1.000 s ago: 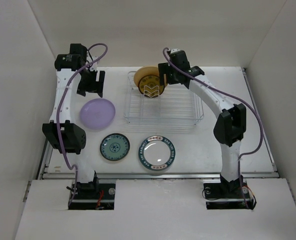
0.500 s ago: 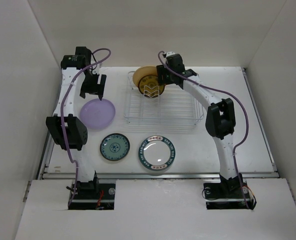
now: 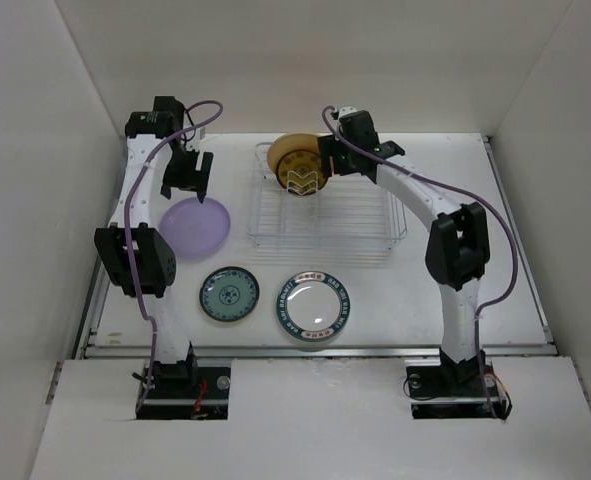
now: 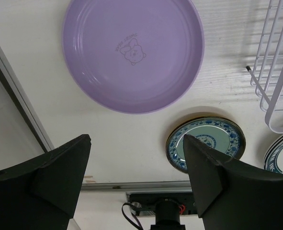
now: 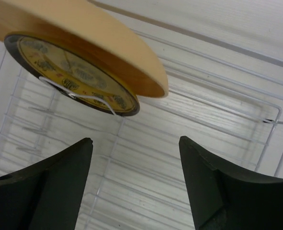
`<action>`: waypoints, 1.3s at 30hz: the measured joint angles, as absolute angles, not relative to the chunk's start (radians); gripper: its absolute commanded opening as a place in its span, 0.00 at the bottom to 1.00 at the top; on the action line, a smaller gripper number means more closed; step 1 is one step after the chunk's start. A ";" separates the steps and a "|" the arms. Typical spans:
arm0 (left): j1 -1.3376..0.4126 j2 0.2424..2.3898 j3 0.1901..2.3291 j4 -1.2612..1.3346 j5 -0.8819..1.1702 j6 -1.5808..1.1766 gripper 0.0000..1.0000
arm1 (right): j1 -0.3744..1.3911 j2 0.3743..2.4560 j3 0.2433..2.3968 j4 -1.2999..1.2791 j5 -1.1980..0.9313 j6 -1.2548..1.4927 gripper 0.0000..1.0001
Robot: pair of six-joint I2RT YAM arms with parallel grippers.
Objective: Unload the plates from the dish rack
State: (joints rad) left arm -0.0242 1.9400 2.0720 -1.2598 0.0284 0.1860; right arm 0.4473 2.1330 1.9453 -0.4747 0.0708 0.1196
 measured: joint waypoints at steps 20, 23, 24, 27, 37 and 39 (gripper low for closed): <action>-0.015 1.940 2.068 -1.244 0.056 0.178 0.75 | 0.490 2.343 2.194 -0.443 0.090 0.021 0.59; -0.015 1.940 2.068 -1.243 0.056 0.174 0.75 | 0.491 2.397 2.223 -0.445 0.094 0.012 0.49; -0.015 1.940 2.068 -1.243 0.056 0.173 0.75 | 0.489 2.408 2.228 -0.446 0.096 0.005 0.40; -0.015 1.940 2.068 -1.243 0.056 0.170 0.75 | 0.479 2.417 2.235 -0.440 0.081 0.001 0.25; -0.038 1.971 2.070 -1.248 0.076 0.167 0.75 | 0.476 2.363 2.171 -0.410 0.068 -0.107 0.00; -0.049 1.977 2.073 -1.248 0.088 0.167 0.75 | 0.475 2.339 2.159 -0.411 0.074 -0.126 0.00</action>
State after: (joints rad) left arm -0.0486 1.9774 2.0727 -1.2484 0.0883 0.1669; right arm 0.4751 2.3390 2.1586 -0.4107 0.0742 -0.1257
